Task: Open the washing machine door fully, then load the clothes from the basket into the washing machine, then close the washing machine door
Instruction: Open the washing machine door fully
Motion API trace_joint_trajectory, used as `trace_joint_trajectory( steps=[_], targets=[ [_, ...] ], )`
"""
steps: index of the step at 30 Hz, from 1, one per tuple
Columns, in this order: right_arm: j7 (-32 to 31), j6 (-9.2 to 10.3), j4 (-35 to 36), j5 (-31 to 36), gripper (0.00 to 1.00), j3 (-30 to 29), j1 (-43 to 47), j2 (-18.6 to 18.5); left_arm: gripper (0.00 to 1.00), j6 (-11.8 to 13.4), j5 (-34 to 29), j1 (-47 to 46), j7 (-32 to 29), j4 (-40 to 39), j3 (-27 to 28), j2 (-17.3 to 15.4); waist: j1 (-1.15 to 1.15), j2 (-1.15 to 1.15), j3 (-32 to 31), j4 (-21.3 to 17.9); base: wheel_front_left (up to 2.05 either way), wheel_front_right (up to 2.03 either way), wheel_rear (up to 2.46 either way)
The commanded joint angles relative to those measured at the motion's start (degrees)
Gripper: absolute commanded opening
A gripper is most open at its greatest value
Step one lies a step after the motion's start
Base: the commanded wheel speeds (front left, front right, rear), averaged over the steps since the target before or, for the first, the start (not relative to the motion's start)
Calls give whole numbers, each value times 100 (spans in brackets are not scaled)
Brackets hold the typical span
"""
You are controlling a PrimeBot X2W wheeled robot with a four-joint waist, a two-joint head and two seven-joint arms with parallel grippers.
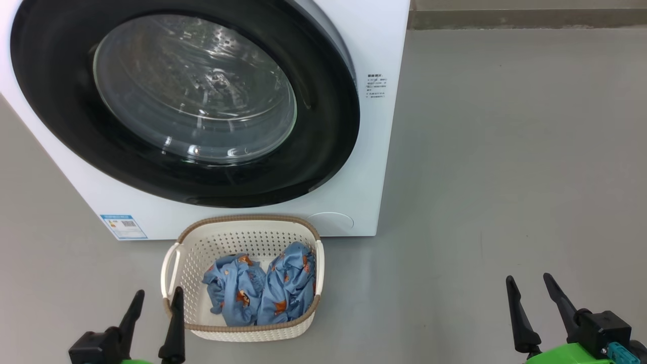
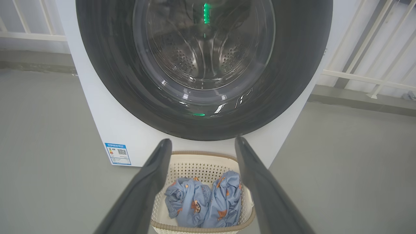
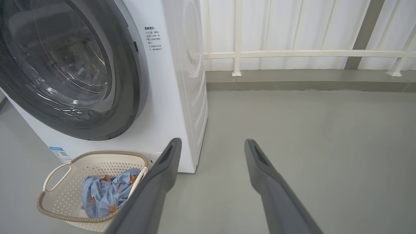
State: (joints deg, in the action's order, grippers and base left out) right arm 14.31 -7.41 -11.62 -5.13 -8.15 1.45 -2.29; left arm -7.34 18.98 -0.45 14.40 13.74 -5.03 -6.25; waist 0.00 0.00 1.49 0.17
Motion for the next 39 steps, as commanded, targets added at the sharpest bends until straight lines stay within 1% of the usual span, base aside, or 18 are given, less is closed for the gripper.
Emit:
trace_joint_trajectory(
  steps=[1,2,4,5,6,10,14,17,25,28,29,31,33,36,39],
  targets=[
    [69,-8,119,-107,100,181,-141,-59,100,-14,11,-258,60,-115,181,-83,0,0,8,-1,0,0,0],
    [69,-8,111,-150,77,209,-160,-59,100,-14,15,-255,60,-115,171,-74,0,0,11,-1,0,0,0],
    [69,-8,105,-277,24,269,-225,-59,100,-14,16,-248,60,-117,147,-55,0,0,23,-4,0,0,0],
    [69,-8,111,-331,4,292,-266,-59,100,-14,16,-247,60,-119,134,-46,0,0,31,-5,0,0,0],
    [69,-8,120,-396,0,317,-310,-59,100,-14,19,-248,60,-121,123,-37,0,0,40,-7,0,0,0],
    [69,-8,152,-907,0,354,-544,-59,100,-14,38,-257,60,-133,85,-13,0,0,65,-16,0,0,0],
    [69,-8,192,-1651,0,320,-854,-59,100,-14,56,-282,60,-145,52,-17,0,0,99,-19,0,0,0],
    [69,-8,225,-2084,0,319,-1108,-59,100,-14,68,-313,60,-163,33,-32,0,0,142,-18,0,0,0],
    [69,-8,230,-2760,0,347,-1799,-59,100,-14,93,-400,60,-223,-8,-56,0,0,277,14,0,0,0],
    [69,-8,246,-3005,0,361,-2165,-59,100,-14,108,-462,60,-241,-41,-71,0,0,365,39,0,0,0],
    [69,-8,215,-3199,0,373,-2428,-59,100,-14,119,-508,60,-244,-65,-81,0,0,424,61,0,0,0],
    [69,-8,181,-3340,0,400,-2692,-86,100,-14,131,-554,60,-246,-99,-88,0,0,470,92,0,0,0],
    [69,-8,124,-3648,0,399,-2947,-96,100,-14,146,-599,60,-252,-141,-94,0,0,518,132,0,0,0],
    [69,-8,15,-4069,0,442,-3310,-199,100,-14,167,-678,60,-263,-208,-102,0,0,602,208,0,0,0],
    [69,-8,-182,-4636,0,678,-3653,-387,100,-14,190,-761,60,-269,-274,-110,0,0,688,295,0,0,0]
  ],
)
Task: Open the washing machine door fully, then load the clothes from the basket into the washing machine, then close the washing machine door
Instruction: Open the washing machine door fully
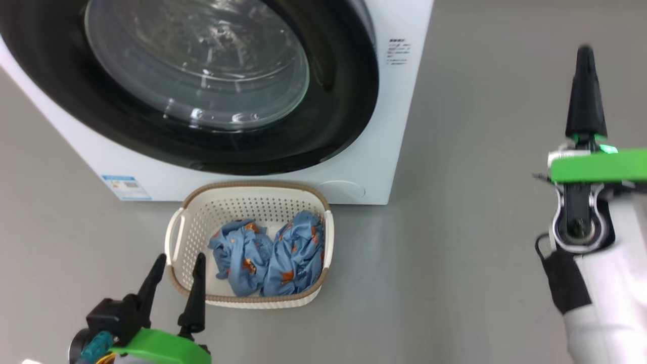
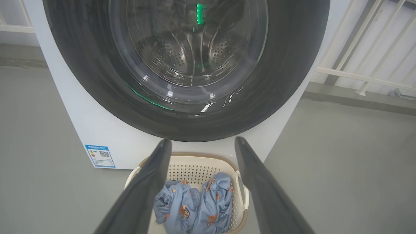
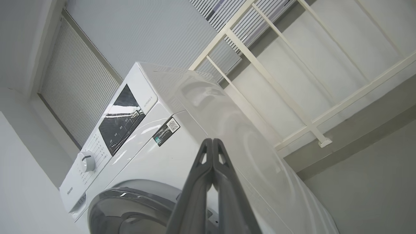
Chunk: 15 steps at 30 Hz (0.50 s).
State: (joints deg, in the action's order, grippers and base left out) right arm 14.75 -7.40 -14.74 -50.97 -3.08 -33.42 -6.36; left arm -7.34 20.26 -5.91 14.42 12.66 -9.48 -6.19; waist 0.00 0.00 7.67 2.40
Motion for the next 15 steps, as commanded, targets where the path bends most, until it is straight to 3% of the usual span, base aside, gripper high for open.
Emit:
trace_joint_trajectory(
  steps=[1,8,15],
  targets=[
    [25,-9,23,-312,0,331,-274,-65,100,-14,70,-241,58,-163,150,-120,0,0,101,100,0,0,0],
    [-625,-9,-419,-2304,0,1198,-1106,-760,100,-14,142,-435,58,-171,21,-146,0,0,403,308,0,0,0],
    [-1813,-9,-834,-3588,0,1413,-1775,-1241,100,-14,219,-646,58,-173,-103,-162,0,0,706,494,0,0,0]
  ],
)
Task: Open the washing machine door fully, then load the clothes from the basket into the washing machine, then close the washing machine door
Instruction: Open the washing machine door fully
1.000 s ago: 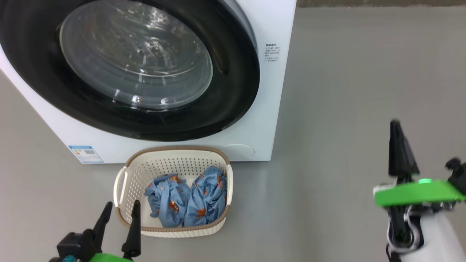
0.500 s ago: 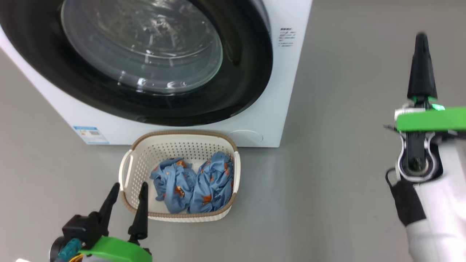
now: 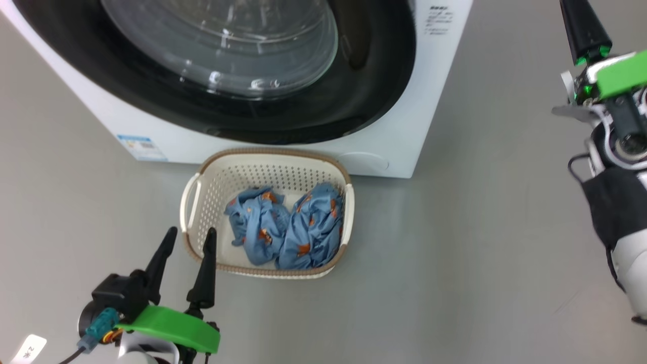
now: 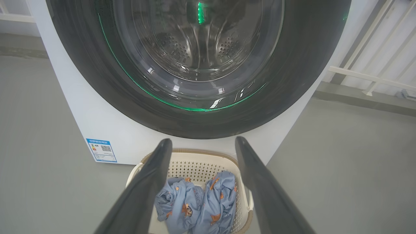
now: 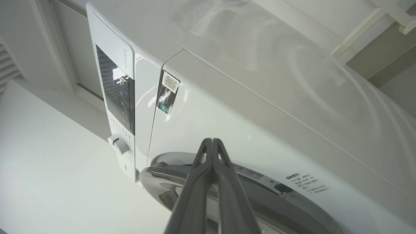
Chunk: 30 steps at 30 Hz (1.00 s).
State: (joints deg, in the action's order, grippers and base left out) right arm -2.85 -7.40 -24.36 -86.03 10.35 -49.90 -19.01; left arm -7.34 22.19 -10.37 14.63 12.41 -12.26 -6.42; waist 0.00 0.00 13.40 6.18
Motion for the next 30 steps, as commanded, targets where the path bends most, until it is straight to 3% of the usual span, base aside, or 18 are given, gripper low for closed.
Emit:
trace_joint_trajectory(
  steps=[1,5,16,23,30],
  targets=[
    [-269,-9,63,-240,0,71,-209,-6,100,-14,36,-224,37,-150,163,-140,0,0,172,136,0,0,0],
    [-1066,-9,-196,-536,0,190,-517,-154,100,-14,62,-322,37,-158,108,-137,0,0,311,211,0,0,0],
    [-2326,-9,-831,-840,0,330,-1256,-199,100,-14,128,-580,37,-187,-83,-100,0,0,668,380,0,0,0],
    [-2808,-9,-1185,-794,0,454,-1718,-183,100,-14,188,-746,37,-224,-192,-78,0,0,943,489,0,0,0],
    [-2887,-9,-1340,-656,0,514,-1975,-141,100,-14,249,-883,37,-257,-245,-67,0,0,1170,574,0,0,0]
  ],
)
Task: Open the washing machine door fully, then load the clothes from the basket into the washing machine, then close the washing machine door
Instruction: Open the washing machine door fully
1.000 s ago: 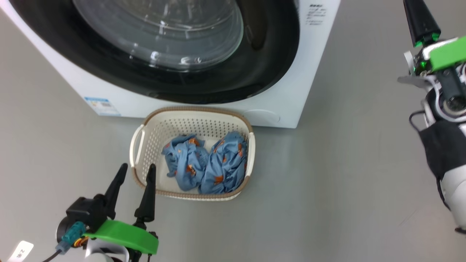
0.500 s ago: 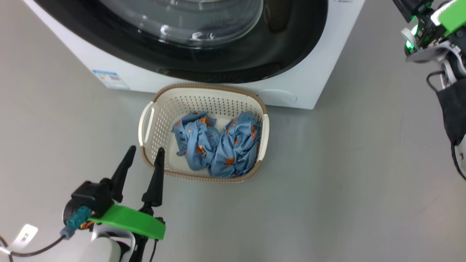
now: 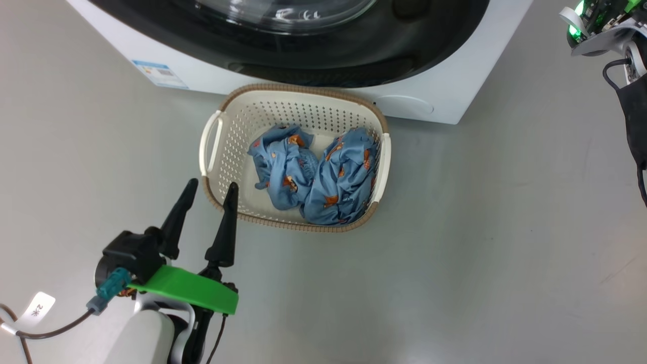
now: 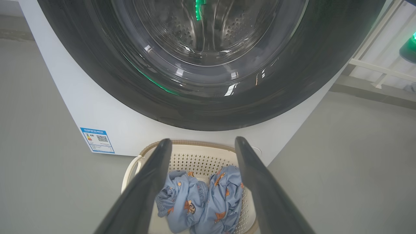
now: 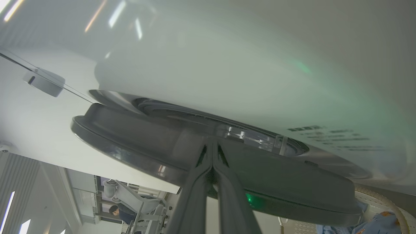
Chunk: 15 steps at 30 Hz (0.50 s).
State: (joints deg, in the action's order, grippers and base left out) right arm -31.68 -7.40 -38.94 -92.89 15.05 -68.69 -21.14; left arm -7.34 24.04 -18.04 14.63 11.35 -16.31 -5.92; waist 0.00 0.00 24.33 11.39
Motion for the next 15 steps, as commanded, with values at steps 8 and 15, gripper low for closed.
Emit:
trace_joint_trajectory(
  steps=[8,15],
  targets=[
    [49,-9,109,168,0,95,-77,126,100,-14,83,-172,37,-151,139,-92,0,0,155,89,0,0,0],
    [105,-9,145,279,0,141,-37,146,100,-14,104,-199,37,-161,82,-73,0,0,194,121,0,0,0]
  ],
)
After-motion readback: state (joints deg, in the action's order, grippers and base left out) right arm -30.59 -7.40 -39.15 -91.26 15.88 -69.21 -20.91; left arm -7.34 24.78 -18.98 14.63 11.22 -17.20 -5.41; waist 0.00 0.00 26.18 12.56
